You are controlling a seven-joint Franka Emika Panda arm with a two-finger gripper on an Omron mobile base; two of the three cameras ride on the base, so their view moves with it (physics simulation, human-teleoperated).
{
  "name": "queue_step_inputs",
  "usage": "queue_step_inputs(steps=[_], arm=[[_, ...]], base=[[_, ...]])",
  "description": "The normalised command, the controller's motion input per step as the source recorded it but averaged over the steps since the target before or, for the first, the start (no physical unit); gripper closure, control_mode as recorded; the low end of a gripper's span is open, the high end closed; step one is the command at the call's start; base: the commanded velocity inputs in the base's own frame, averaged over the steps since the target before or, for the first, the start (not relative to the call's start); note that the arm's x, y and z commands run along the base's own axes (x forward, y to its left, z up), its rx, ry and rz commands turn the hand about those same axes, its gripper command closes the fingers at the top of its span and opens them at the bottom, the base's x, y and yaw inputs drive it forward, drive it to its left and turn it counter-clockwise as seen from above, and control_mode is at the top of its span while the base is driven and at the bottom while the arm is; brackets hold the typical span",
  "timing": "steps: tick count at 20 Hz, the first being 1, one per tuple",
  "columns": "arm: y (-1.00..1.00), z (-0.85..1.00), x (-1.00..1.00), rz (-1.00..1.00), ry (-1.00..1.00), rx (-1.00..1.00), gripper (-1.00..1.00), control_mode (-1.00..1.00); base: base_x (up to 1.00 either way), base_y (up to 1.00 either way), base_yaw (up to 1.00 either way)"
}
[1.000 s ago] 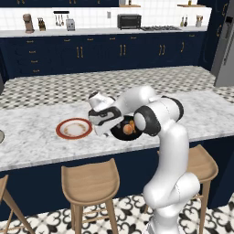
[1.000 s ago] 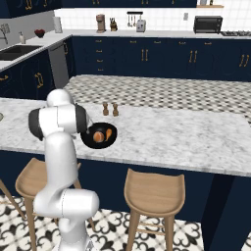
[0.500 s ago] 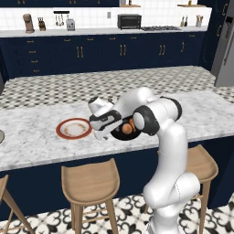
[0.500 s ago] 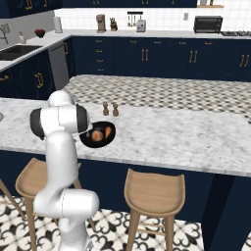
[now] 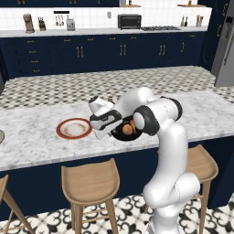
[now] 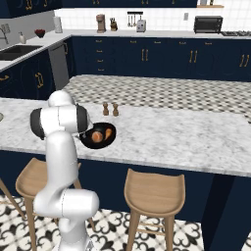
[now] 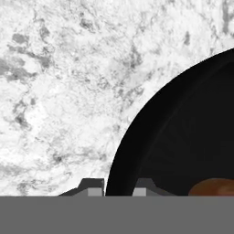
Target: Pick the chicken drumstick and onion from their plates and place them in the bowl. Then put the bowl in the fridge.
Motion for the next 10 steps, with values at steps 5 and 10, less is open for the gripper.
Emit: queue_step_inputs(steps=[5,10], arm=[[-0.06,0.06,0.01,0.08,0.00,0.00,1.00,-1.00],[-0.16,0.50,0.00,0.25,-0.03,0.01,1.00,-1.00]], base=[[0.00,0.00,0.00],[0.00,0.00,0.00]])
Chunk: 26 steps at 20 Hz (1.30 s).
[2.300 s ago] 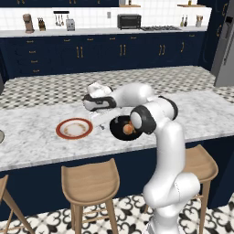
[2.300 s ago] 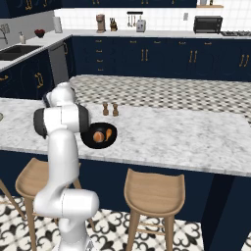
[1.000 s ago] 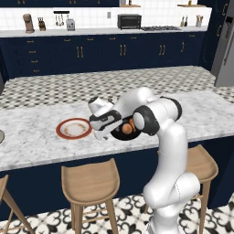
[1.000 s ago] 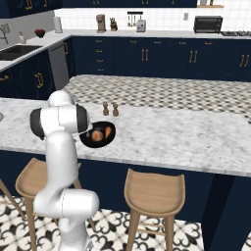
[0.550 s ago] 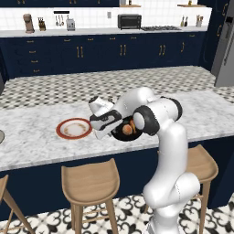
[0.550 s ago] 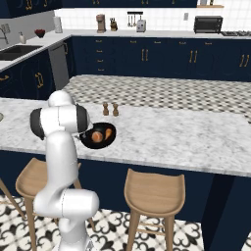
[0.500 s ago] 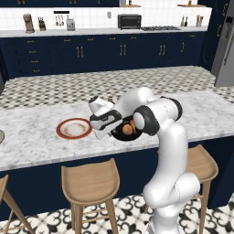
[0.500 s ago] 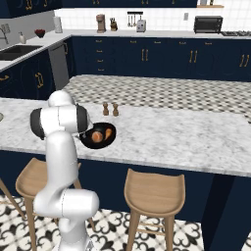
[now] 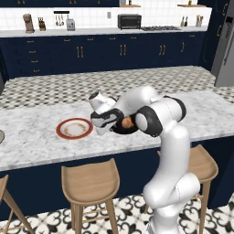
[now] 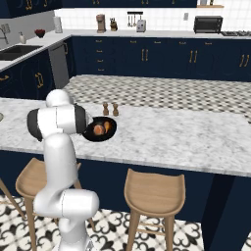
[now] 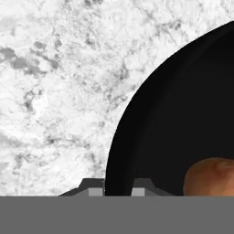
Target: Pick the chicken drumstick and onion from their plates and place them in the bowl. Then put the bowl in the fridge.
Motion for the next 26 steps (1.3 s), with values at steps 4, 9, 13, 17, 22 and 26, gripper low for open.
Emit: queue_step_inputs(steps=[4,9,13,17,22,26], arm=[[-0.03,0.65,-0.23,0.48,0.00,0.01,1.00,-1.00],[-0.24,0.46,-0.60,0.61,0.02,0.12,1.00,-1.00],[-0.37,0.51,-1.00,0.46,0.00,0.18,1.00,-1.00],[-0.27,0.61,-0.99,0.48,-0.08,0.02,1.00,-1.00],[-0.43,0.61,-0.66,0.53,-0.07,-0.09,1.00,-1.00],[-0.27,0.45,-0.58,0.36,-0.01,-0.14,1.00,-1.00]], base=[[0.00,0.00,0.00],[0.00,0.00,0.00],[0.00,0.00,0.00],[0.00,0.00,0.00],[0.00,0.00,0.00],[0.00,0.00,0.00]])
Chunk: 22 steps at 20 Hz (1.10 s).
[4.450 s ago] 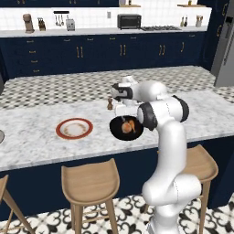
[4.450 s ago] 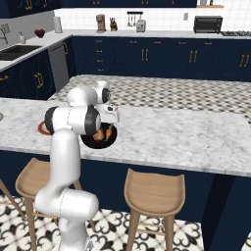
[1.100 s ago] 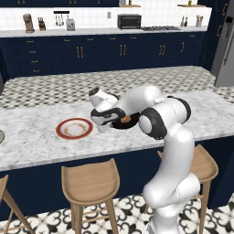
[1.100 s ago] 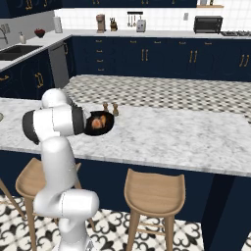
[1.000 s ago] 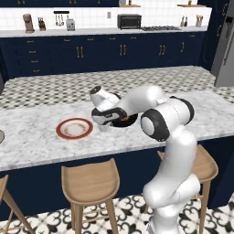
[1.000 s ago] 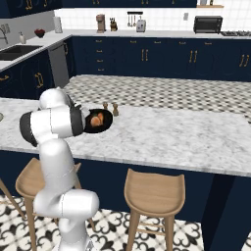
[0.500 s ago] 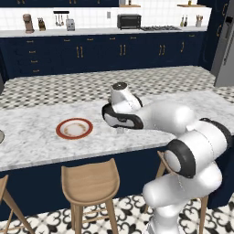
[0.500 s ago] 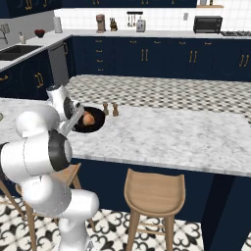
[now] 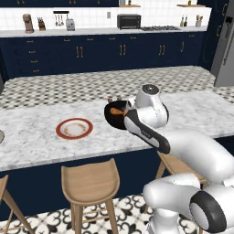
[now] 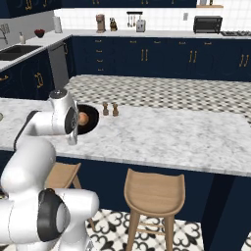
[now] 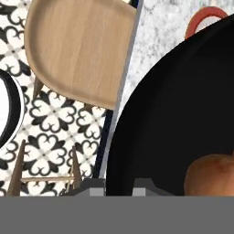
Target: Pick the chicken drumstick and onion from their plates and place them in the bowl. Then put the bowl in the fridge.
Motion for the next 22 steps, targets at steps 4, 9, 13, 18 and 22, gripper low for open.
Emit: queue_step_inputs(steps=[4,9,13,18,22], arm=[[-0.18,0.19,-0.67,0.08,-0.03,-0.17,1.00,-1.00],[-0.42,0.16,-0.54,-0.18,-0.01,0.18,1.00,-1.00],[-0.05,0.19,-0.69,0.00,-0.03,0.09,1.00,-1.00],[0.00,0.37,-0.81,0.03,0.00,0.03,1.00,-1.00],[-0.08,0.24,-0.57,0.07,0.00,-0.01,1.00,-1.00]], base=[[0.00,0.00,0.00],[0.00,0.00,0.00],[0.00,0.00,0.00],[0.00,0.00,0.00],[0.00,0.00,0.00]])
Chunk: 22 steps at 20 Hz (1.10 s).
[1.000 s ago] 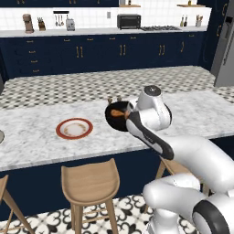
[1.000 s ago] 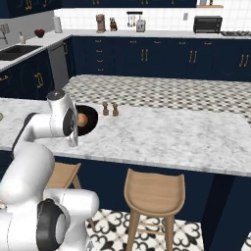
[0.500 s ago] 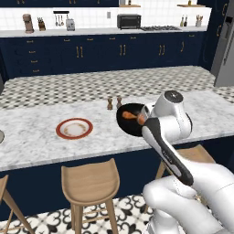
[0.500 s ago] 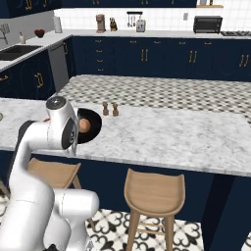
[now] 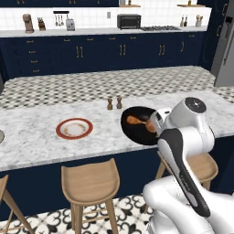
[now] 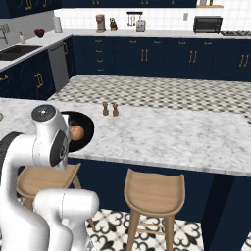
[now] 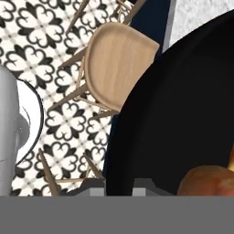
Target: Pick the chicken drumstick and onion from their plates and place them in the bowl. Then put the bowl in the fridge.
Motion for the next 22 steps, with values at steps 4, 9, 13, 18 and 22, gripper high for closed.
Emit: queue_step_inputs(steps=[4,9,13,18,22], arm=[[-0.03,0.03,-0.59,-0.02,0.00,0.00,1.00,-1.00],[-0.06,0.20,-0.04,-0.28,0.03,0.01,1.00,-1.00],[-0.09,-0.01,0.00,-0.12,0.00,0.00,1.00,-1.00],[0.00,0.00,0.00,0.00,0.00,0.00,1.00,-1.00],[0.00,0.00,-0.01,0.00,0.00,0.00,1.00,1.00]], base=[[0.00,0.00,0.00],[0.00,0.00,0.00],[0.00,0.00,0.00],[0.00,0.00,0.00],[-0.47,-0.08,-0.04]])
